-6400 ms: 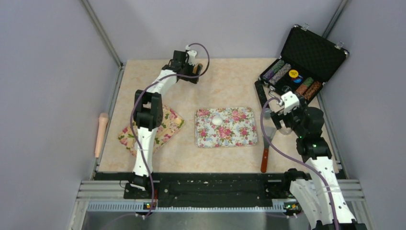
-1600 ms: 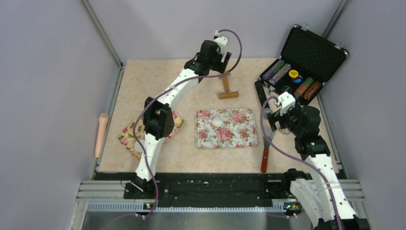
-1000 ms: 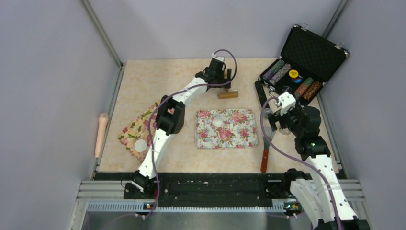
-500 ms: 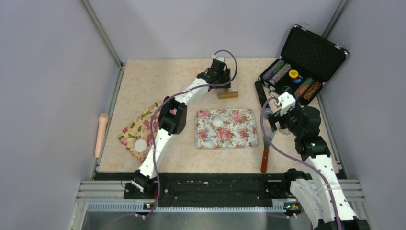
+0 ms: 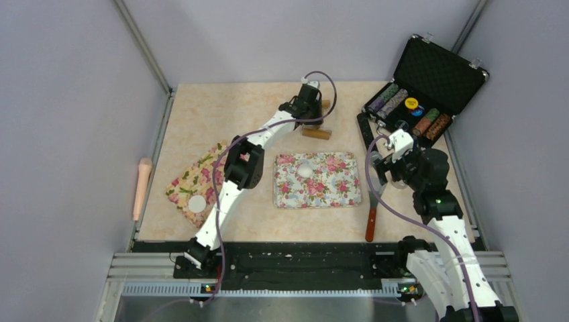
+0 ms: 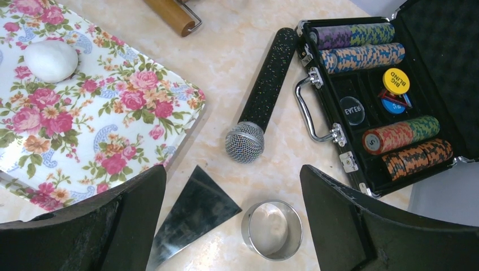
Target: Roll out the dumpling wrappers from the dough
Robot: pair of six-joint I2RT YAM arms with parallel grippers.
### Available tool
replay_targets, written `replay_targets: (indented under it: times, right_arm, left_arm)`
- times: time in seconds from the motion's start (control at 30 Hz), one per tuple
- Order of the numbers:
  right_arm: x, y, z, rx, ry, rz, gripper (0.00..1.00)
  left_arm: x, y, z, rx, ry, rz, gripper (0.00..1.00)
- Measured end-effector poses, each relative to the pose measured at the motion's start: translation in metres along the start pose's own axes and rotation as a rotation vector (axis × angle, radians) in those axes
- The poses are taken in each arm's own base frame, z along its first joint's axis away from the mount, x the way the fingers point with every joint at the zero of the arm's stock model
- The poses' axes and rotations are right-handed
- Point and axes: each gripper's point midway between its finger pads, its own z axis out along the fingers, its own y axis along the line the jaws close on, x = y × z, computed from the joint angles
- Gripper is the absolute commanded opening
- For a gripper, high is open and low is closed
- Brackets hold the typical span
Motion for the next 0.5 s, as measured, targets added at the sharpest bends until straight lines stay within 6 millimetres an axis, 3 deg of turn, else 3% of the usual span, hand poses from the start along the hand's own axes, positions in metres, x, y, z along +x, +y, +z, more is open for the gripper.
replay_targets:
  times: [0.1,0.33,0.5]
  right_arm:
    - [0.000,0.001,0.000,-0.002,0.002,0.007,0.87]
    - [-0.005,0.000,0.001,-0.008,-0.002,0.012,0.87]
    - [-0.016,-0.007,0.011,-0.009,0.019,0.064,0.89]
  left_arm:
    - [0.003,-0.005,0.000,0.023,0.011,0.030,0.02]
    - [0.007,-0.010,-0.001,0.060,0.022,0.145,0.00]
    - [0.008,-0.024,-0.011,0.118,0.025,0.346,0.00]
